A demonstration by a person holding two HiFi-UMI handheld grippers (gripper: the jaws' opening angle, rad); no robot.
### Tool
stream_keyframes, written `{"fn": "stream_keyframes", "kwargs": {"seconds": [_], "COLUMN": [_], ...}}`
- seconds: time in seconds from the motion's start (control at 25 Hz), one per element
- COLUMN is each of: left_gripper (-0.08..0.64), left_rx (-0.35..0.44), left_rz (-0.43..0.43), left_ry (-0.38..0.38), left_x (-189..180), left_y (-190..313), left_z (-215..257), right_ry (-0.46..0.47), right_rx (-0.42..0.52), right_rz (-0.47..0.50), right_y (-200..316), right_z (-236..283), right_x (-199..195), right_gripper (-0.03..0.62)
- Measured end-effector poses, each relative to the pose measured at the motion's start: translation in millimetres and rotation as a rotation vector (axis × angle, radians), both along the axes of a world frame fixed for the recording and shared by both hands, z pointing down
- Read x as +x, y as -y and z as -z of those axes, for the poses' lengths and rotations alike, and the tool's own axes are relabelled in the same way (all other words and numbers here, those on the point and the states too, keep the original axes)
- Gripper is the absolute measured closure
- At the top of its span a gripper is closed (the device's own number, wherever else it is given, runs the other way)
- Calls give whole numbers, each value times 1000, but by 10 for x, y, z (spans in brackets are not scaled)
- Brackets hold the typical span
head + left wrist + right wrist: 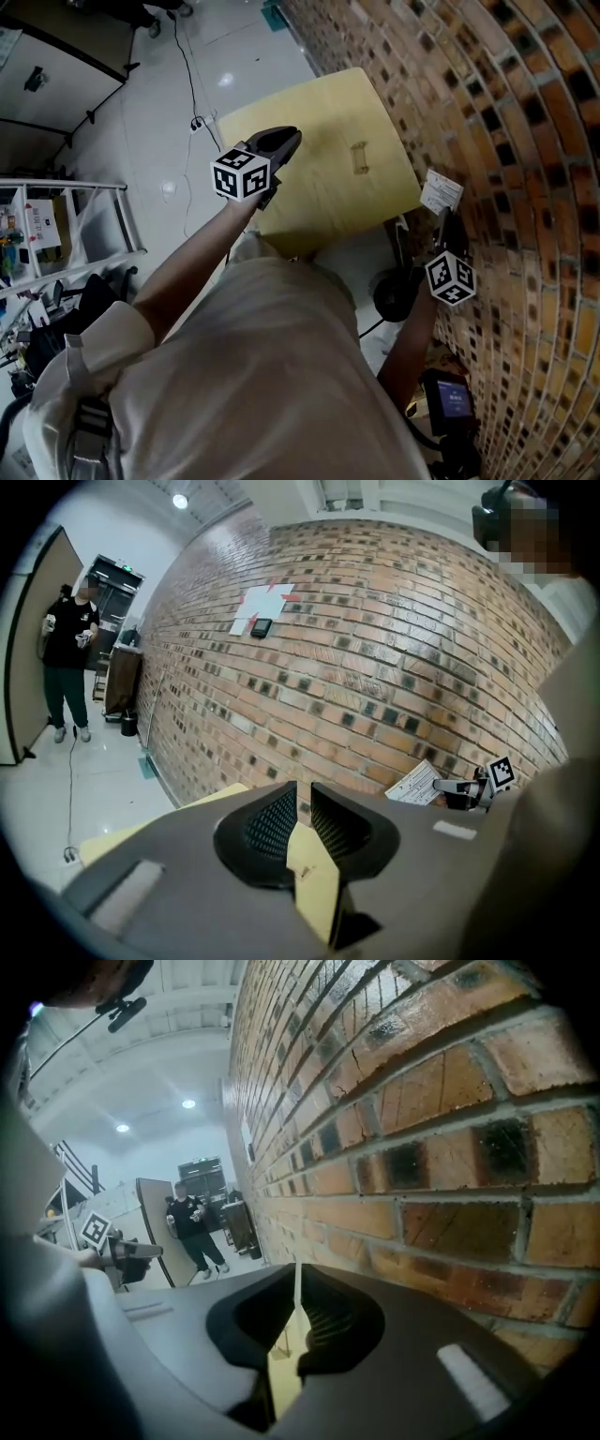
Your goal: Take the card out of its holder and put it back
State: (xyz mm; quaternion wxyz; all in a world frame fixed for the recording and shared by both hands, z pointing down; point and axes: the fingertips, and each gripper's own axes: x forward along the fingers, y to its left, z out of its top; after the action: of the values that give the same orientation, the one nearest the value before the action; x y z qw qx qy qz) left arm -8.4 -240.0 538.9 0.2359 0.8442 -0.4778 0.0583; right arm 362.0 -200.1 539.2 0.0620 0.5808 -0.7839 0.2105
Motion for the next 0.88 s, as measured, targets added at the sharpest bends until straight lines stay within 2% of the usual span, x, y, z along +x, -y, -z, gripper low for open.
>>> {"fn": "stream_keyframes", "kwargs": {"seconds": [0.32, 0.88], "left_gripper": [497, 499], "left_rx": [-2, -8], "left_rz": [12, 43], "left_ry": [7, -1], "left_x": [-106, -238], "left_y": [34, 50], "left_z": [14, 2], "right_ry": [16, 17], "right_rx": [13, 0], "right_rz": [-23, 6], "right_y": [61, 180], "right_z": [12, -57], "right_x": [-11, -157], "right_gripper": [578, 578]}}
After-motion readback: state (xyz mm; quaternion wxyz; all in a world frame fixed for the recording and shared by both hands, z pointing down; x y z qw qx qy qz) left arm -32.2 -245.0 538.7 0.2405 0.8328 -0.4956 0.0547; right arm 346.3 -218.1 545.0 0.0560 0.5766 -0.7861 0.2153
